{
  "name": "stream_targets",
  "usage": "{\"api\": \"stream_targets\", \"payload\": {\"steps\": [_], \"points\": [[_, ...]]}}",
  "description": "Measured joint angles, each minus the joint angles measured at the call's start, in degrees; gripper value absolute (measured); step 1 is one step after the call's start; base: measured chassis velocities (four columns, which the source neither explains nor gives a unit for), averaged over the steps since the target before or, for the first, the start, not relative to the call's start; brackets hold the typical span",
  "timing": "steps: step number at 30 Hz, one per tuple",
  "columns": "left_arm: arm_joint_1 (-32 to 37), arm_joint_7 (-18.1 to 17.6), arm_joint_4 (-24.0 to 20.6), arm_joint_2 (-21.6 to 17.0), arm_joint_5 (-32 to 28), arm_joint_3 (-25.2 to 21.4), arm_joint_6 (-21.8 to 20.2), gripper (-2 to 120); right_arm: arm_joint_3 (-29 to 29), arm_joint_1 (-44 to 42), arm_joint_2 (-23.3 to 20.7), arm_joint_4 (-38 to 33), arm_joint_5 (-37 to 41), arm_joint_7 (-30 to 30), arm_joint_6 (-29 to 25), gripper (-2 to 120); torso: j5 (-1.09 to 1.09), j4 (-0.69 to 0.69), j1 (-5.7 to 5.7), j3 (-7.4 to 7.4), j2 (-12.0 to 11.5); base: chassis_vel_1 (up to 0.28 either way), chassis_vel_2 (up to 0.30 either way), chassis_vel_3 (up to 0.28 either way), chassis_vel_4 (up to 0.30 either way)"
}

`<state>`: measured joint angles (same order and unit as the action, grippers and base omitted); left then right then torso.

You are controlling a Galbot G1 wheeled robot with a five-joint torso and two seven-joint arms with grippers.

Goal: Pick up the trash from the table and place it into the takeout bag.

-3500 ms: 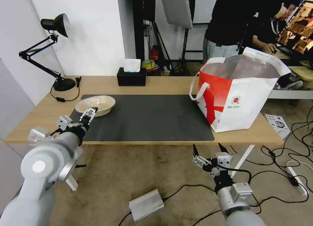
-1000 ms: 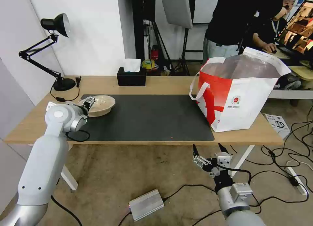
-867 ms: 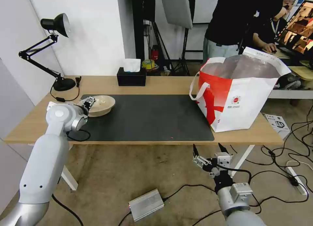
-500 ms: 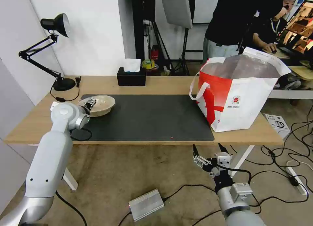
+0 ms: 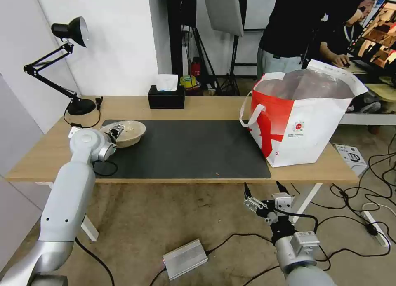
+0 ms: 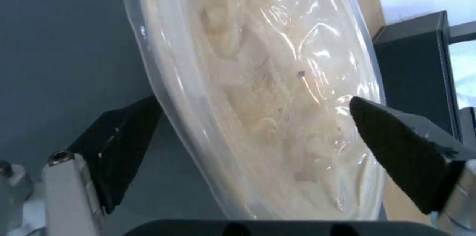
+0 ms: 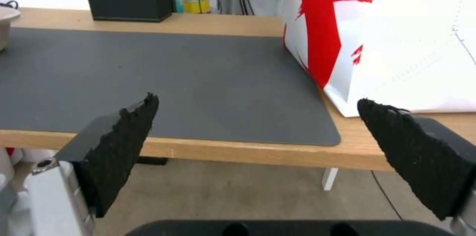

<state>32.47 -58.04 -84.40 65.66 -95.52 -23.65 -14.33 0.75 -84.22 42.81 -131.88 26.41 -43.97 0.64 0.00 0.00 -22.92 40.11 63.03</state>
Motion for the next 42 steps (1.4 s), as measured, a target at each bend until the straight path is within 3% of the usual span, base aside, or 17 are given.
{"api": "stream_targets", "payload": {"steps": [17,31,42], "points": [[-1.12,0.71,1.99,0.90,1.51,0.83,0.04,97,0.00,0.00,0.00,0.00,0.00,0.00,0.00,100,0.00,0.00,0.00,0.00,0.00,0.000,0.000,0.000,0.000],[-0.45,1.92,1.73,1.65,1.98,0.78,0.13,40,0.00,0.00,0.00,0.00,0.00,0.00,0.00,100,0.00,0.00,0.00,0.00,0.00,0.000,0.000,0.000,0.000],[-0.08,2.13,0.95,1.69,2.15,0.80,0.11,5,0.00,0.00,0.00,0.00,0.00,0.00,0.00,100,0.00,0.00,0.00,0.00,0.00,0.000,0.000,0.000,0.000]]}}
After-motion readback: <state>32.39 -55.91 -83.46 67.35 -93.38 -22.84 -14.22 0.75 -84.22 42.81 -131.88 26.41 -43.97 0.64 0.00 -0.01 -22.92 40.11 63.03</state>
